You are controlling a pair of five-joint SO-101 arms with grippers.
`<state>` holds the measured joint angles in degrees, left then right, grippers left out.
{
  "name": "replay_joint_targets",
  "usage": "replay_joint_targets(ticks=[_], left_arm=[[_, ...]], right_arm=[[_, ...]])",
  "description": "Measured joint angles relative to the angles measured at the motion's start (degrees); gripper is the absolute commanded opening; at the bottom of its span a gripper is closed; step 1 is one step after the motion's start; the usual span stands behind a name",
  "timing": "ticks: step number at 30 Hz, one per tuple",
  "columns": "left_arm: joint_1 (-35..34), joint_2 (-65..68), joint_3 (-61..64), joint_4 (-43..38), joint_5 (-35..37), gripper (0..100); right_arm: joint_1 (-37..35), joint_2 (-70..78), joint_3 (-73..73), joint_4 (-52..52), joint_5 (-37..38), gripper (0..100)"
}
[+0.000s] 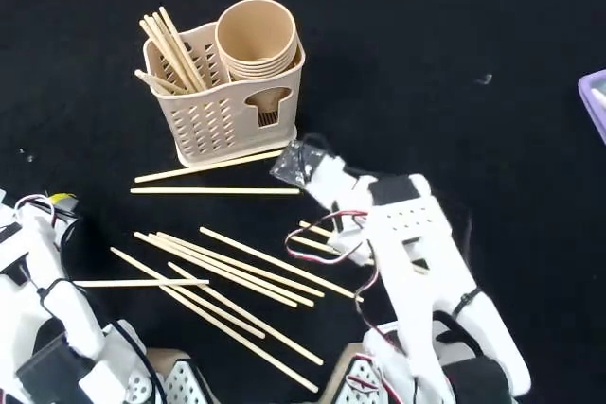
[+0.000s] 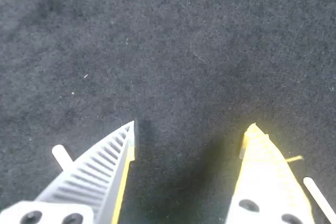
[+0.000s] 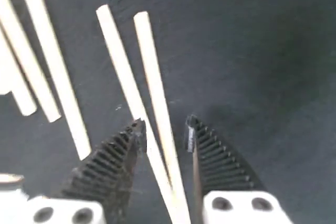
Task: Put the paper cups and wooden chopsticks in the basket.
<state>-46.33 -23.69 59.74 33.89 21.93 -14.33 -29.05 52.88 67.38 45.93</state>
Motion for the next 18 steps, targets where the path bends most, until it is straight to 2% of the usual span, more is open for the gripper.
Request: replay_joint_targets(ticks=[3, 7, 18], left_arm=[[0.0, 0.0, 0.0, 0.0, 0.0, 32], [0.0, 0.0, 0.0, 0.0, 0.0, 32], [0.0, 0.0, 0.0, 0.0, 0.0, 32]], right_arm=[[-3.3, -0.1, 3.7, -0.5, 2.7, 13.7], [-4.1, 0.5, 9.7, -7.8, 4.9, 13.8], [-4.2, 15.7, 4.9, -15.1, 6.4, 13.5]])
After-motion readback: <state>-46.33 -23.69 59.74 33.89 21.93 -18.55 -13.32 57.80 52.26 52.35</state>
